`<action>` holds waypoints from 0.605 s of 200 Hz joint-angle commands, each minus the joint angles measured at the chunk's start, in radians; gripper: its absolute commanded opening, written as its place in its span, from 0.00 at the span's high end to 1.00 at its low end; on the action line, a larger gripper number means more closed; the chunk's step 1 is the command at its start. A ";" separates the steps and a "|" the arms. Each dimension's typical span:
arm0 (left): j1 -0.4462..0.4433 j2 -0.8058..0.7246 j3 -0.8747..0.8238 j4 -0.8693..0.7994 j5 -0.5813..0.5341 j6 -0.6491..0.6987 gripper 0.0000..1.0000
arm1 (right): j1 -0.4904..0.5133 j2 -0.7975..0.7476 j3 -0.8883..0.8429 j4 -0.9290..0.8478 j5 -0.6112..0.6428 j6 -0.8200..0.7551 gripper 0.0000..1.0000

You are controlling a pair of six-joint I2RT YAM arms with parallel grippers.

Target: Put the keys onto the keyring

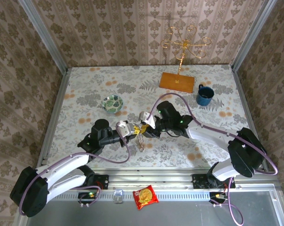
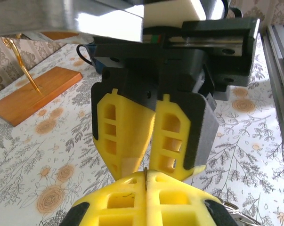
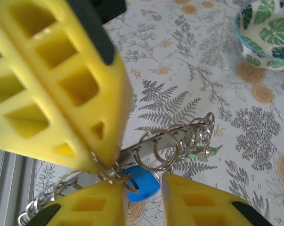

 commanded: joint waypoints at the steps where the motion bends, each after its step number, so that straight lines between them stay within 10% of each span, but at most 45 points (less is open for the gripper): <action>1: -0.005 -0.009 -0.023 0.141 0.033 -0.068 1.00 | -0.017 -0.054 -0.059 0.076 -0.009 0.018 0.68; 121: -0.004 0.073 -0.074 0.384 0.133 -0.190 1.00 | -0.021 -0.189 -0.210 0.350 -0.060 0.070 0.67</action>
